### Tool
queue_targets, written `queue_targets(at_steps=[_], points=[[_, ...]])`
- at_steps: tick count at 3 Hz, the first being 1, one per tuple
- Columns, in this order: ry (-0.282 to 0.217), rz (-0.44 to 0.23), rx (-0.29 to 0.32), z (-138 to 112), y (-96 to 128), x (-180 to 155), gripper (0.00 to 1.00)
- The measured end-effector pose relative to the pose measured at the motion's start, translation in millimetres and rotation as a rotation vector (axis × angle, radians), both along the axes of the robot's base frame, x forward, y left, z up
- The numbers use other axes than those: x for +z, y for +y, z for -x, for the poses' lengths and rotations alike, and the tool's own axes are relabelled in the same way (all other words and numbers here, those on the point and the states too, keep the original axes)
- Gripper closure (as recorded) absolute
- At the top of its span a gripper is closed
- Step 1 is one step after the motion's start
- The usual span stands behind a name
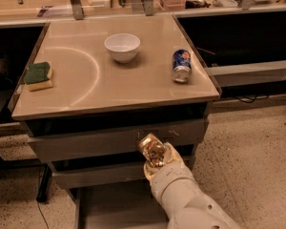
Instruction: Pick orange can from bottom drawer and place on counter
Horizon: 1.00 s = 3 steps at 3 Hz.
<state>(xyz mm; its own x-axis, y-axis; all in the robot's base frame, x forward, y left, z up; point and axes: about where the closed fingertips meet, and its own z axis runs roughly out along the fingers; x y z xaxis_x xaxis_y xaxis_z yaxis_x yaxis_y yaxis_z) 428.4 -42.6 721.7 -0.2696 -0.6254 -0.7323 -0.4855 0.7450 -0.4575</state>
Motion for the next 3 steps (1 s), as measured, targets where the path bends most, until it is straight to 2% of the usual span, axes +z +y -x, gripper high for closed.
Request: queue_targets(at_steps=[1, 2, 3], points=[[-0.129, 0.073, 0.067, -13.9, 14.7, 60.6, 1.0], [-0.129, 0.072, 0.067, -13.9, 14.8, 60.4, 1.0], [-0.201, 0.074, 0.094, -39.2, 21.0, 88.3, 1.0]])
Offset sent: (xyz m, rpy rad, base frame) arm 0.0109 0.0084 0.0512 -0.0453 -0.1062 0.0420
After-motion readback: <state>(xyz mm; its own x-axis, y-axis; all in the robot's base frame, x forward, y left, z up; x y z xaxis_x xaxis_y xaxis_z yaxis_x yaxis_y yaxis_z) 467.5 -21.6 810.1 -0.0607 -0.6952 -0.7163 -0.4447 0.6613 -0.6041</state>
